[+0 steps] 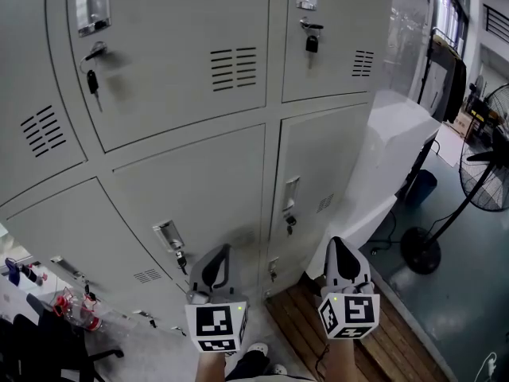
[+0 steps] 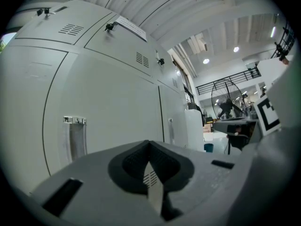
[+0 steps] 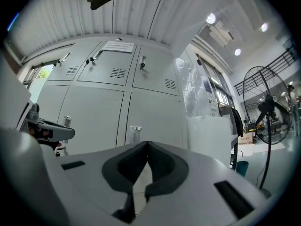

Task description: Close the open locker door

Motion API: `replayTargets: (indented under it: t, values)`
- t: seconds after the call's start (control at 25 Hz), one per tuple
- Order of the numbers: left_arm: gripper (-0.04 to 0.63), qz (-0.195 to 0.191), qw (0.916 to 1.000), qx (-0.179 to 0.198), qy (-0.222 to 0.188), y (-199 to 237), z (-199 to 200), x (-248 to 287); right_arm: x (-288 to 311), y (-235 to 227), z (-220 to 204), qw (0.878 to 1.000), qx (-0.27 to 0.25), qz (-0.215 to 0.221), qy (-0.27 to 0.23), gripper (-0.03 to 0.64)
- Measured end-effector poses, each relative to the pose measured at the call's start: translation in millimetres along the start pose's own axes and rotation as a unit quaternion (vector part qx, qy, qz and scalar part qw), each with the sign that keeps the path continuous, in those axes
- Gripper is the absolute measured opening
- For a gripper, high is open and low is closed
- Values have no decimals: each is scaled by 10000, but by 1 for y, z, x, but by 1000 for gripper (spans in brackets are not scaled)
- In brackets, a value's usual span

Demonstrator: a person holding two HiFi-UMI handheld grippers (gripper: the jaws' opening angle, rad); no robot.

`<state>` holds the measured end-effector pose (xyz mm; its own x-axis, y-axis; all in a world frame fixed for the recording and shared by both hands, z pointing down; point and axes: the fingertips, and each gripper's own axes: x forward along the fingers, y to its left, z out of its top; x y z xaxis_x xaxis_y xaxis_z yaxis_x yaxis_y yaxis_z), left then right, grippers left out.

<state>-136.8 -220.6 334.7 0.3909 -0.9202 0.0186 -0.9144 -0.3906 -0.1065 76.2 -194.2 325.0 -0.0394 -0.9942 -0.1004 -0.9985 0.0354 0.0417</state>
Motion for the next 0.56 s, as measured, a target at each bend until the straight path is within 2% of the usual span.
replayTargets:
  t: [0.56]
  values:
    - [-2,-14,10000,2,11,-2,-1,6,4,0,-4,10000,11,42,52,18]
